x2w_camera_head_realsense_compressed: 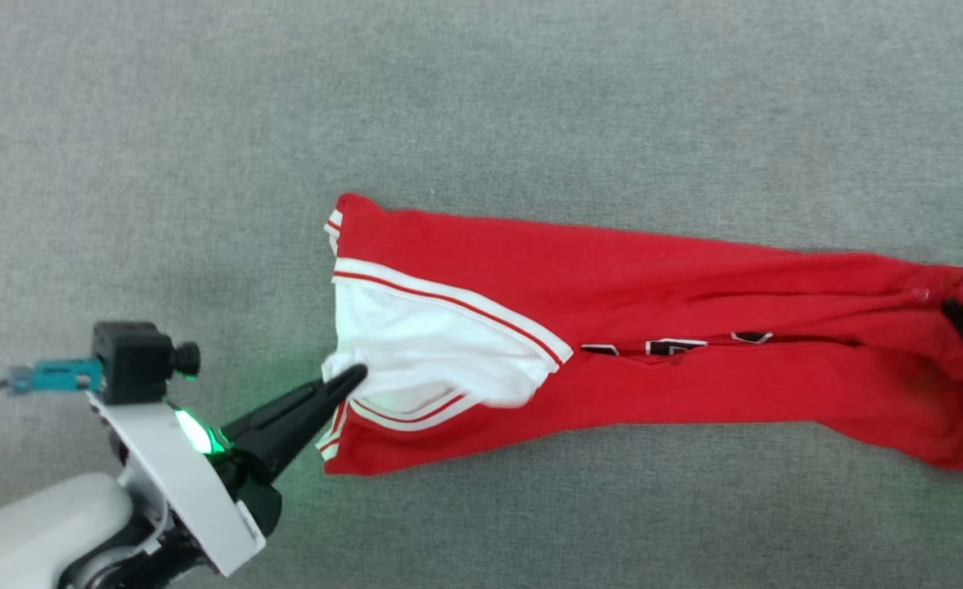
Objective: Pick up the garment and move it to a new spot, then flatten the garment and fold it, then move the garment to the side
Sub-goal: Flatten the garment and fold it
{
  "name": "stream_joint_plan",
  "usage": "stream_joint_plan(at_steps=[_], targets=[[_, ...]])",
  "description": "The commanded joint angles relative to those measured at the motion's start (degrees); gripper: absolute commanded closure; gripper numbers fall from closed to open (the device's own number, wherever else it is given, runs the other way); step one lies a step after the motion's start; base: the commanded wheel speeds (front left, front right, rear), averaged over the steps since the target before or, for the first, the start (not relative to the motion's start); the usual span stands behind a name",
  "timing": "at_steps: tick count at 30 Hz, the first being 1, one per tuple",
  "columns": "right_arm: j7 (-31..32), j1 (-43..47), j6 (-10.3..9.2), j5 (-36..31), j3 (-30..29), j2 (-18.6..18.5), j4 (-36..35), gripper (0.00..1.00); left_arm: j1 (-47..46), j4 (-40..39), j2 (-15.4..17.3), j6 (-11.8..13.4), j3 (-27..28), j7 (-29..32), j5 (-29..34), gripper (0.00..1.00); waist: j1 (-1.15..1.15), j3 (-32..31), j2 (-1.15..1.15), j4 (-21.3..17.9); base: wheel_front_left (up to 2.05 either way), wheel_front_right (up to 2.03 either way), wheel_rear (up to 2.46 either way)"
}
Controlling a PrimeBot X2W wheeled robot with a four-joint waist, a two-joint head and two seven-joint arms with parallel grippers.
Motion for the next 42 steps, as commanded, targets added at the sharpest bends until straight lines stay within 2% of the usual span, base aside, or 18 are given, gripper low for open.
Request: stream_joint_plan(at_steps=[1,10,20,21,22,23,24,25,26,27,29,35,42], targets=[[0.0,1.1,0.02,-0.6,-0.5,0.5,-0.2,1.0,0.9,0.7,-0.5,0.0,0.1,-0.2,0.1,1.0,0.0,0.5,0.0,0.4,0.0,0.0,0.0],[-3.9,3.9,0.02,-2.3,0.9,2.5,5.0,1.0,4.1,6.7,-6.5,0.0,2.1,-0.5,-0.3,1.0,0.0,2.2,0.0,0.9,0.0,0.0,0.0],[-8.2,4.2,-0.03,-3.4,5.2,2.0,12.5,1.0,6.0,11.8,-9.7,0.0,3.4,-0.4,1.7,1.0,0.0,1.6,0.0,0.5,0.0,0.0,0.0],[-8.6,4.1,-0.03,-3.4,5.4,1.9,12.9,1.0,6.3,12.1,-9.9,0.0,3.6,-0.4,2.0,0.94,0.0,1.4,0.0,0.4,0.0,0.0,0.0],[-9.2,3.8,-0.03,-3.3,5.7,1.8,13.1,0.89,6.4,12.3,-10.1,0.0,3.7,-0.4,2.2,0.81,0.0,1.3,0.0,0.3,0.0,0.0,0.0],[-9.8,3.4,-0.03,-3.2,5.8,1.7,13.2,0.69,6.4,12.4,-10.2,0.0,4.2,-0.4,2.2,0.69,0.0,1.1,0.0,0.3,0.0,0.0,0.0],[-10.4,3.1,-0.03,-3.0,5.9,1.7,13.4,0.5,6.6,12.6,-10.3,0.0,4.7,-0.4,2.4,0.52,0.0,0.8,0.0,0.2,0.0,0.0,0.0],[-11.0,2.9,-0.03,-2.7,6.1,1.5,13.3,0.15,6.9,12.7,-10.3,0.0,5.2,-0.4,2.7,0.33,0.0,0.5,0.0,0.1,0.0,0.0,0.0],[-11.7,2.7,-0.03,-2.4,6.3,1.4,13.2,0.0,7.3,12.7,-10.3,0.0,5.8,-0.4,2.9,0.26,0.0,0.1,0.0,0.1,0.0,0.0,0.0],[-12.2,2.6,-0.03,-2.1,6.2,1.2,13.1,0.0,7.8,12.7,-10.4,0.0,6.8,-0.4,3.0,0.22,0.0,-0.3,0.0,0.0,0.0,0.0,0.0],[-12.7,2.7,-0.02,-1.7,6.4,0.7,12.8,0.0,9.0,12.7,-10.3,0.0,8.5,-0.4,3.5,0.02,0.0,-1.2,0.0,-0.2,0.0,0.0,0.0],[-13.1,3.2,-0.02,0.0,4.9,-0.8,11.1,0.0,13.8,13.7,-11.1,0.0,15.2,-0.4,5.9,0.0,0.0,-4.2,0.0,-0.2,0.0,0.0,0.0],[-11.6,4.8,-0.02,1.4,1.3,-1.8,10.7,0.0,20.0,16.9,-15.1,0.0,24.1,-0.4,10.5,0.0,0.0,-6.7,0.0,1.4,0.0,0.0,0.0]])
